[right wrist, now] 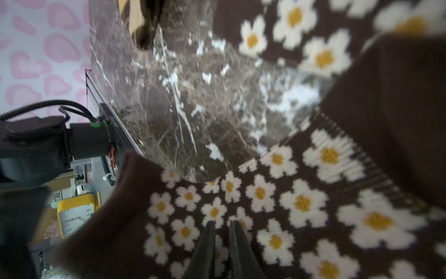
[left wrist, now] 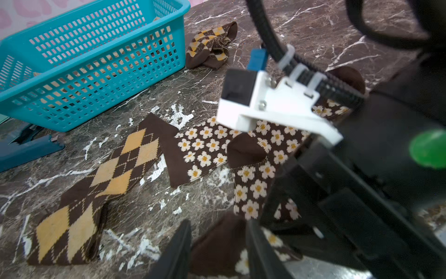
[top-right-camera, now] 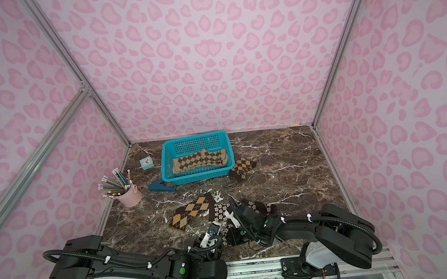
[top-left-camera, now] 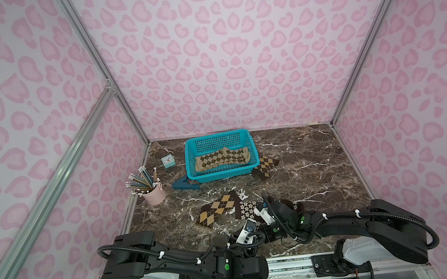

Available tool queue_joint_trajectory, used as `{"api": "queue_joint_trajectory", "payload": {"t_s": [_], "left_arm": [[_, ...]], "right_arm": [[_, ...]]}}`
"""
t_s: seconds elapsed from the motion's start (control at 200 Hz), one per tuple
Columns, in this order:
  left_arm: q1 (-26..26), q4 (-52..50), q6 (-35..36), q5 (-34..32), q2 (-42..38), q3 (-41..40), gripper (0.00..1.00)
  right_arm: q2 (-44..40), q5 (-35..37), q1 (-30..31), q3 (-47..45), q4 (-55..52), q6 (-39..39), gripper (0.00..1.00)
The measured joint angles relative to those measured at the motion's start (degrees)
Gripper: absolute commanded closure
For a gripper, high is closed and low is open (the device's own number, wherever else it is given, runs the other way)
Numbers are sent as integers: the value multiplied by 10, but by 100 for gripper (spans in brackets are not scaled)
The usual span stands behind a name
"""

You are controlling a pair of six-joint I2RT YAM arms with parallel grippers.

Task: Place the socks together as a pair
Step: Place the sock in the sock.

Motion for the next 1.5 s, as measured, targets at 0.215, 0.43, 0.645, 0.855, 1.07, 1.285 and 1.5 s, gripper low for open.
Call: {"api": "queue_joint_trajectory", "payload": {"t_s": [0.215,0.43,0.645,0.855,1.07,1.285,1.5], "left_arm": [[-17,-27,-35,2,-159,-16,7],[-11,-30,-37,40,-255,-21,6],[11,-27,-70,214,-175,-4,6],[38,-12,-130,382,-97,-13,9],[96,-26,-158,441,-45,-9,11],[111,-60,-167,453,-22,-6,16],[154,-59,-145,454,24,-10,34]], "right_arm": [[-31,20,61,-10,7,16,82],[-103,56,3,-7,-56,13,62],[-182,145,-165,60,-204,-64,47],[-170,188,-287,69,-286,-146,46],[-106,203,-302,96,-309,-180,45],[-104,202,-303,91,-302,-189,47],[-105,196,-303,87,-298,-193,50]]}}
